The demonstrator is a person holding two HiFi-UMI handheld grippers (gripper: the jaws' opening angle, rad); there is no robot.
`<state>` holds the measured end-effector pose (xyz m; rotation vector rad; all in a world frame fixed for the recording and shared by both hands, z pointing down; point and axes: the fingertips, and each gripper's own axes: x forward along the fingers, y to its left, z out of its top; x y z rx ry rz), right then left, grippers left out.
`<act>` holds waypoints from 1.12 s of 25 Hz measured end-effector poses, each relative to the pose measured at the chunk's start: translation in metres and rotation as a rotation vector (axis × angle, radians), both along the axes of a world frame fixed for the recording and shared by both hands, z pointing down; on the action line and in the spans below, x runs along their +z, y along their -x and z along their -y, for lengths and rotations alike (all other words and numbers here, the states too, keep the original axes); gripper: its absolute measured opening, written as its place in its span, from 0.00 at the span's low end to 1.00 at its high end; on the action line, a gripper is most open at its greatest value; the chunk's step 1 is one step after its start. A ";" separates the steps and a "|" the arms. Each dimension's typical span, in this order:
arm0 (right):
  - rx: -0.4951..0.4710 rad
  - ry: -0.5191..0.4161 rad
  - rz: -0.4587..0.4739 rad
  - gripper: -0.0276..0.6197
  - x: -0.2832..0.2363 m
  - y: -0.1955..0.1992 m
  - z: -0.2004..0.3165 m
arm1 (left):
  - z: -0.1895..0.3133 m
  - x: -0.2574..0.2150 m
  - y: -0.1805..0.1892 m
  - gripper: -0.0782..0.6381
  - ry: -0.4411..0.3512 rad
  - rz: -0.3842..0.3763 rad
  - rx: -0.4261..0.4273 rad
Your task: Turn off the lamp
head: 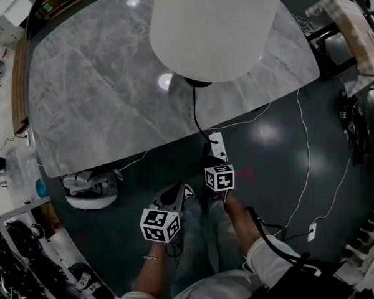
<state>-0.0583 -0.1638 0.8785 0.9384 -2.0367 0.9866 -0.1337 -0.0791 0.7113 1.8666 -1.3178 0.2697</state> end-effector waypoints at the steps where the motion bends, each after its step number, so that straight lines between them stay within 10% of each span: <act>1: -0.002 0.007 -0.004 0.07 0.003 0.000 -0.001 | -0.003 0.001 0.002 0.12 0.004 0.002 0.000; 13: 0.005 -0.039 0.018 0.11 -0.037 -0.010 -0.002 | -0.005 -0.021 0.014 0.12 -0.016 0.039 -0.014; 28: 0.030 -0.292 0.097 0.05 -0.253 -0.038 -0.004 | 0.011 -0.136 -0.010 0.12 -0.082 0.177 -0.097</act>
